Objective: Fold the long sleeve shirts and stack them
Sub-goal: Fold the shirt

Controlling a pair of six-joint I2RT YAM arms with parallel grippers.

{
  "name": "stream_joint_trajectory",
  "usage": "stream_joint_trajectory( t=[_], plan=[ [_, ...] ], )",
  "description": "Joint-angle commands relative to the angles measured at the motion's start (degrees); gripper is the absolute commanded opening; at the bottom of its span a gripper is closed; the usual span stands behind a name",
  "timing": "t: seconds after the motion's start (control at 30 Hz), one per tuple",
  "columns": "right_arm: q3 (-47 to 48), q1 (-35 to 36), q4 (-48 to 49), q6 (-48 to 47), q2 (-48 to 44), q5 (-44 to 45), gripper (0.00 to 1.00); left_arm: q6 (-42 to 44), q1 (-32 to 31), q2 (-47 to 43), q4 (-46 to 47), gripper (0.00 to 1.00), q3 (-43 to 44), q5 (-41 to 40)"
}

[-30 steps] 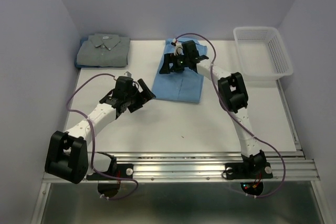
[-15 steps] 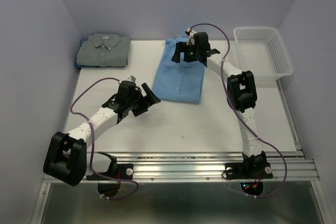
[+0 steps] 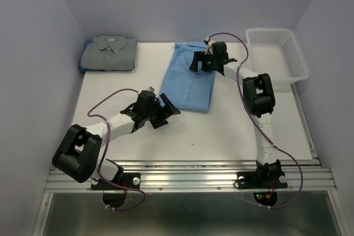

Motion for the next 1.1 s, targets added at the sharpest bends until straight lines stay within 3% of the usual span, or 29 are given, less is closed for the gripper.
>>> stream_joint_trajectory(
  t=[0.0, 0.2, 0.37, 0.5, 0.77, 1.07],
  plan=[
    [-16.9, 0.7, 2.1, 4.4, -8.3, 0.1, 1.00, -5.0, -0.2, -0.3, 3.4, 0.98, -2.7, -1.8],
    [-35.5, 1.9, 11.7, 14.4, -18.4, 1.9, 1.00, -10.6, -2.3, -0.2, 3.4, 0.97, -4.3, -7.9],
    [-37.5, 2.6, 10.1, 15.6, -19.9, 1.6, 1.00, -13.3, -2.8, 0.7, 2.1, 0.89, -5.8, -11.7],
    [-38.9, 2.6, 10.1, 15.3, -21.1, 1.4, 1.00, -14.9, -2.9, 2.5, 2.1, 0.67, -6.2, -14.4],
    [-38.7, 2.6, 9.3, 14.6, -20.7, 0.9, 1.00, -11.8, -2.8, 5.0, 5.4, 0.66, -2.8, -19.0],
    [-38.3, 2.6, 6.1, 13.2, -20.5, 2.6, 1.00, -10.8, -2.6, 9.2, 13.8, 0.65, -3.0, -16.6]
  ],
)
